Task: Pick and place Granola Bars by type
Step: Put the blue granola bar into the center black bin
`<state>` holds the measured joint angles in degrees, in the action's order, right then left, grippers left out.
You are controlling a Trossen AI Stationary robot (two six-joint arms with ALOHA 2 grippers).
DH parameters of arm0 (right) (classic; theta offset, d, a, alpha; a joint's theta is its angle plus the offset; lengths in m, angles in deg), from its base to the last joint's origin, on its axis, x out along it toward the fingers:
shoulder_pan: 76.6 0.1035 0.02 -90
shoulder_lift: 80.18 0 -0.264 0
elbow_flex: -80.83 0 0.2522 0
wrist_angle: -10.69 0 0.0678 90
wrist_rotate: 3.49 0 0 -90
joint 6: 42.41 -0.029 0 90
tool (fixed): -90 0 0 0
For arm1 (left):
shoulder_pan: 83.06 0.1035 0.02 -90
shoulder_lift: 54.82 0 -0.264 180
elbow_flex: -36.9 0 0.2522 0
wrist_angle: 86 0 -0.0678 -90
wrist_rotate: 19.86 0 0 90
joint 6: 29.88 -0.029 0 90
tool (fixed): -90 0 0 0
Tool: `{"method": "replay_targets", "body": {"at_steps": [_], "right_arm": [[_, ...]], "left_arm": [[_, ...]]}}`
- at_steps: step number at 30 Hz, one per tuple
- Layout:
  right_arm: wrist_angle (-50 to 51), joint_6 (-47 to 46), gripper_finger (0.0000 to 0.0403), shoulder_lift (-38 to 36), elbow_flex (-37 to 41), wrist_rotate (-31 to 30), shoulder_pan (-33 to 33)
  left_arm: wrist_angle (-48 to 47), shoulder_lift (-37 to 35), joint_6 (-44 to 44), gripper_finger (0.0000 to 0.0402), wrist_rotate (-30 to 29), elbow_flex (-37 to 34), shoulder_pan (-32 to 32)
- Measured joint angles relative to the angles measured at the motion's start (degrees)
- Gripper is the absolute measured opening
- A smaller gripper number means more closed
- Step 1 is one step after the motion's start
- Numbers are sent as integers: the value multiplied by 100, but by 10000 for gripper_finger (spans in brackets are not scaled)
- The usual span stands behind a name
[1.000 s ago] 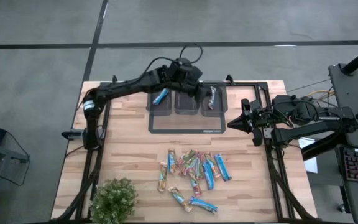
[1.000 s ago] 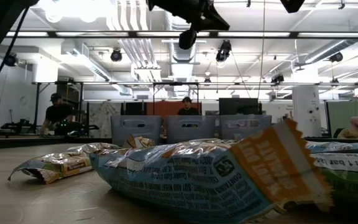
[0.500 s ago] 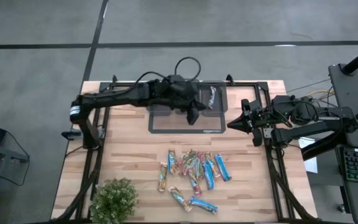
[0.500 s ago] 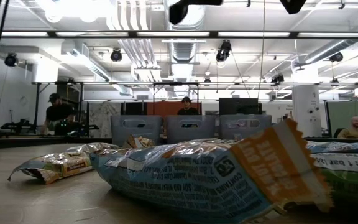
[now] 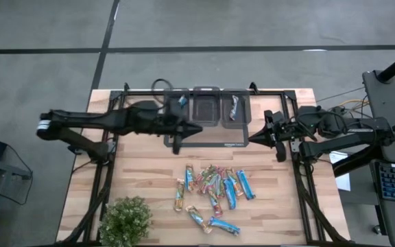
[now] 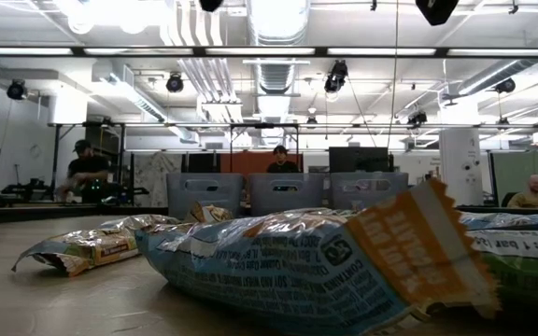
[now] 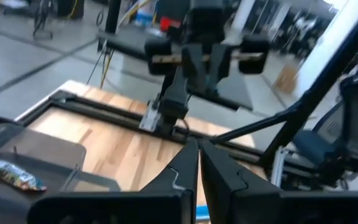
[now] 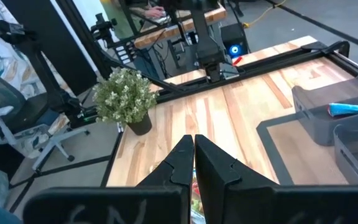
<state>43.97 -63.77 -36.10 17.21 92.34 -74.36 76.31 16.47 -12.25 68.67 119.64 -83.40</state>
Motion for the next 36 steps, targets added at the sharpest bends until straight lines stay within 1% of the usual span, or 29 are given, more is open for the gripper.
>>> {"method": "replay_targets", "body": {"at_steps": [3, 7, 12, 16, 21, 30, 36], "right_arm": [[-4, 9, 8, 106, 0, 2, 0], [0, -107, 8, 276, 0, 8, 0], [1, -247, 8, 476, 0, 20, 0], [14, -596, 8, 610, 2, 17, 0], [17, -915, 8, 740, 4, 22, 0], [1, -1519, 8, 780, 5, 65, 192], [162, -1845, 8, 819, 6, -142, 402]], "left_arm": [[397, -556, -17, 3, -17, -596, -51], [450, -1172, -168, 3, -18, -1146, -72], [422, -1739, -461, 3, -18, -1618, -74], [415, -2034, -481, 3, -18, -1850, -74], [385, -2246, -469, 3, -18, -2079, -74], [295, -2280, -453, 3, -16, -2146, -74], [131, -2280, -474, 3, -14, -2146, -72]]}}
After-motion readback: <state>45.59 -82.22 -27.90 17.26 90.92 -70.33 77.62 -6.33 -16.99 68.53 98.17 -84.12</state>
